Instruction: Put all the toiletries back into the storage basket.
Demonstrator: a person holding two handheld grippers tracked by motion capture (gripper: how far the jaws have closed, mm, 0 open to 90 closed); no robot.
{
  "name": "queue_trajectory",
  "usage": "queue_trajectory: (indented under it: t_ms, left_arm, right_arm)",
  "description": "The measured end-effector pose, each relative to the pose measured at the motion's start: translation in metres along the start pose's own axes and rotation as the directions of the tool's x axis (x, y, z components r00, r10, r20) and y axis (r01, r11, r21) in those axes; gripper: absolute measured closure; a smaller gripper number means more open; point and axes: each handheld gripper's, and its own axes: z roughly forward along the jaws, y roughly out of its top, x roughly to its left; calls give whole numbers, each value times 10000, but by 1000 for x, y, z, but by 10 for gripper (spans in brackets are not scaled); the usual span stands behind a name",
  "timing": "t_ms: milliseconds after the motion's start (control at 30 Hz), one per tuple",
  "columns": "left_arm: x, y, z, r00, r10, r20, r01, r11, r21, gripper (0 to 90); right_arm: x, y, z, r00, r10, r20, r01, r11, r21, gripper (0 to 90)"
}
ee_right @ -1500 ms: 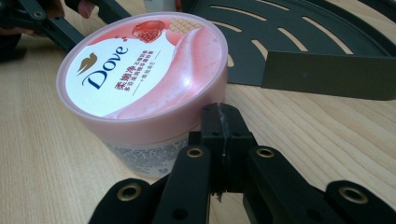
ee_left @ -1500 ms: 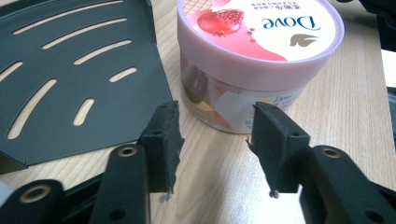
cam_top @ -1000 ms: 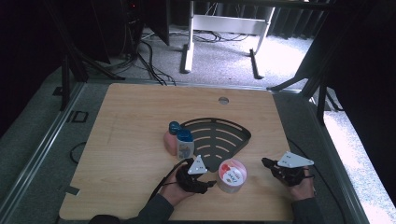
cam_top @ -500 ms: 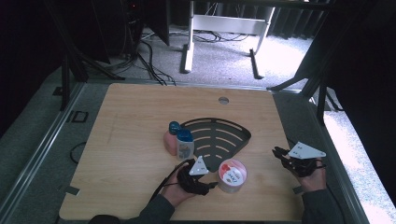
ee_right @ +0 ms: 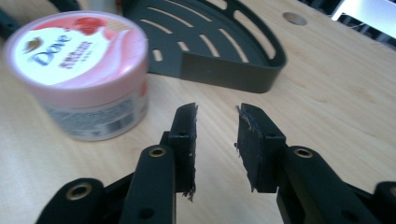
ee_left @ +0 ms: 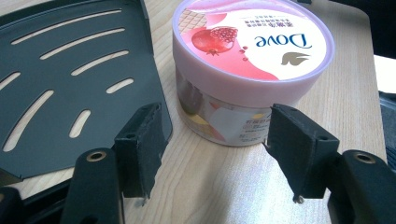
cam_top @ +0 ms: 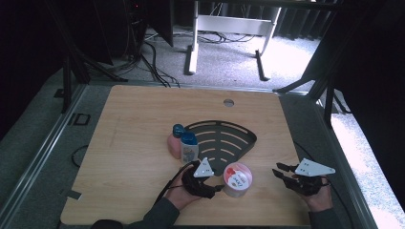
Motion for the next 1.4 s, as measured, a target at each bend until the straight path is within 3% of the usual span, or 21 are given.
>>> queue_trajectory:
  t_ms: [267, 667, 967, 1100, 1400]
  left_arm:
    - [2, 2, 4, 9999, -89, 75, 87, 9998, 178, 333]
    - [1, 6, 10, 9988, 240, 428, -256, 9990, 360, 280]
    - [1, 5, 17, 9972, 433, 616, -463, 9977, 496, 266]
    - [2, 5, 20, 9954, 445, 850, -494, 9972, 559, 240]
    - [3, 5, 24, 9946, 606, 837, -656, 9962, 580, 219]
  right_arm:
    - [18, -4, 1, 9979, 257, -592, -267, 9995, -161, 586]
    - [28, -7, 19, 9870, 354, -1569, -365, 9993, -38, 488]
    - [33, -8, 31, 9813, 392, -1883, -347, 9990, 275, 352]
    - [35, -8, 35, 9763, 507, -2103, -413, 9979, 489, 345]
    - [38, -8, 42, 9673, 495, -2487, -346, 9974, 636, 279]
